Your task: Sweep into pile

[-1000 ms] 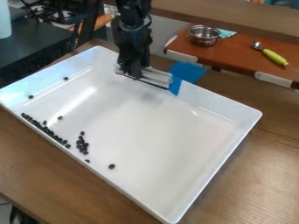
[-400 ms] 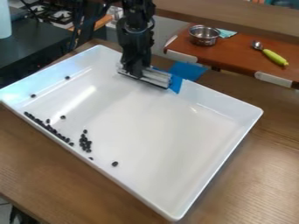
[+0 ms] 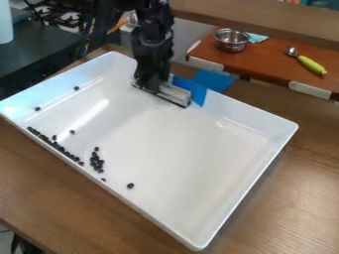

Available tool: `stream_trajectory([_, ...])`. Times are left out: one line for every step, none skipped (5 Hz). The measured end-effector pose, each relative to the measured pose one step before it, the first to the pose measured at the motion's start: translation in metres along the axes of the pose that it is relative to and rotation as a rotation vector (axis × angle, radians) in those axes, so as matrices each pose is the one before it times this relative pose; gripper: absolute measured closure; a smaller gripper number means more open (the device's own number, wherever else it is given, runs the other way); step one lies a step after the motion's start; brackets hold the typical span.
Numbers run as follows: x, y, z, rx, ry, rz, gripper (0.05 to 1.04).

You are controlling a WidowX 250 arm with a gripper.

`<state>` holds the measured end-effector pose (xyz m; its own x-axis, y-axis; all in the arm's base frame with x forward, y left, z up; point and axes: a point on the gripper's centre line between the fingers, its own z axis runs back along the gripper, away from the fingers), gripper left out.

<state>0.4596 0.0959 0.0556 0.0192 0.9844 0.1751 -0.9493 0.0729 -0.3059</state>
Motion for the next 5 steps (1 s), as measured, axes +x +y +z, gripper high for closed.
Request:
stream_trajectory([0.00007, 0.00979, -0.00186, -0.0018, -0.0089, -0.0195, 0.718])
stream_trajectory([0.00197, 0.01127, 0.00181, 0.0119, 0.0013, -0.0084, 0.718])
stream_trajectory([0.00710, 0.03046, 0.01174, 0.0745, 0.0175, 0.0241, 0.718])
stream_trajectory([0.00883, 0.04912, 0.01585, 0.0979, 0.0187, 0.0368, 0.718])
stream_trajectory([0.00683, 0.04637, 0.01561, 0.0215, -0.0067, 0.0062, 0.718])
